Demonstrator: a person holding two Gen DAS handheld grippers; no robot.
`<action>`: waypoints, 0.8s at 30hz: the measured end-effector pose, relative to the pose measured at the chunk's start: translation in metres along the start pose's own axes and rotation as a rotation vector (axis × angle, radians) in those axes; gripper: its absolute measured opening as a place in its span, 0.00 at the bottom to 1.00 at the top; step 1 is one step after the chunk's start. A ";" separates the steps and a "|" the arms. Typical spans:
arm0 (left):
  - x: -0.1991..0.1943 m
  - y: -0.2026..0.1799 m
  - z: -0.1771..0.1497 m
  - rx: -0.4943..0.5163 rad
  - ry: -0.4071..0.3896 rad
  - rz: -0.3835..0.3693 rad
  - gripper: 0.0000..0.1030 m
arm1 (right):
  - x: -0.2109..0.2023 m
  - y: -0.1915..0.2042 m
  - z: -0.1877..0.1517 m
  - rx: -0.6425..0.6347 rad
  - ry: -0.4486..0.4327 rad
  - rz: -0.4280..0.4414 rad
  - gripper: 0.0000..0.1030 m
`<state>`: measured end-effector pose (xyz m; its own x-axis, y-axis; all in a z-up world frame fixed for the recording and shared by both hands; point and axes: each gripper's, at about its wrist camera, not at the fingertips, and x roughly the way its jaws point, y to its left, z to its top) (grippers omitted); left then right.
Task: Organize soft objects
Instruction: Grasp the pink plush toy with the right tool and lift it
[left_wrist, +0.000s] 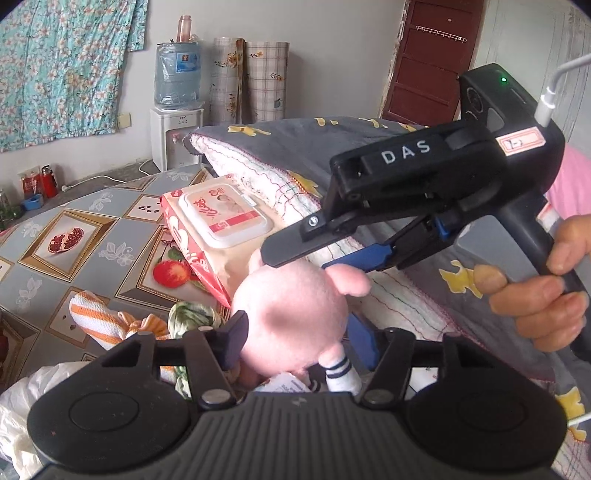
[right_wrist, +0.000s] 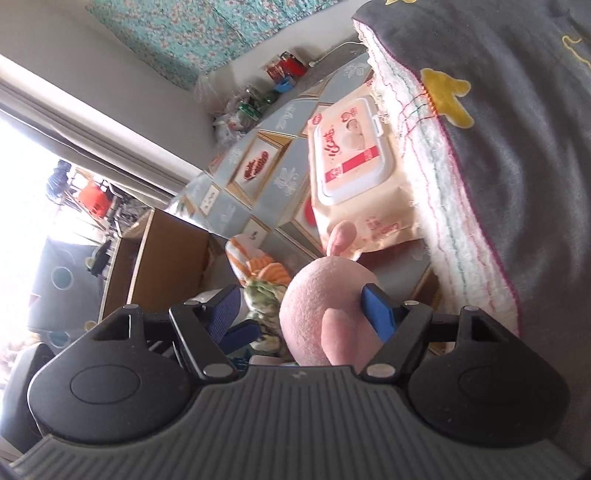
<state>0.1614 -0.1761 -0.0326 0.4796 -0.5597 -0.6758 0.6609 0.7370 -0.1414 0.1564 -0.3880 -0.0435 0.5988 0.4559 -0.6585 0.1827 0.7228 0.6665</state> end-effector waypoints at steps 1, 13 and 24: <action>0.002 0.000 0.001 -0.001 0.002 0.002 0.63 | 0.000 0.000 0.000 0.016 -0.003 0.024 0.71; 0.017 0.010 0.002 -0.067 0.011 0.078 0.66 | -0.003 0.001 -0.005 0.054 -0.009 0.157 0.71; 0.016 0.012 -0.001 -0.082 0.001 0.068 0.63 | 0.023 -0.021 0.022 0.116 -0.007 0.020 0.50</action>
<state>0.1762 -0.1761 -0.0453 0.5210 -0.5069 -0.6868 0.5776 0.8017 -0.1536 0.1833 -0.4040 -0.0657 0.6086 0.4655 -0.6426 0.2594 0.6486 0.7156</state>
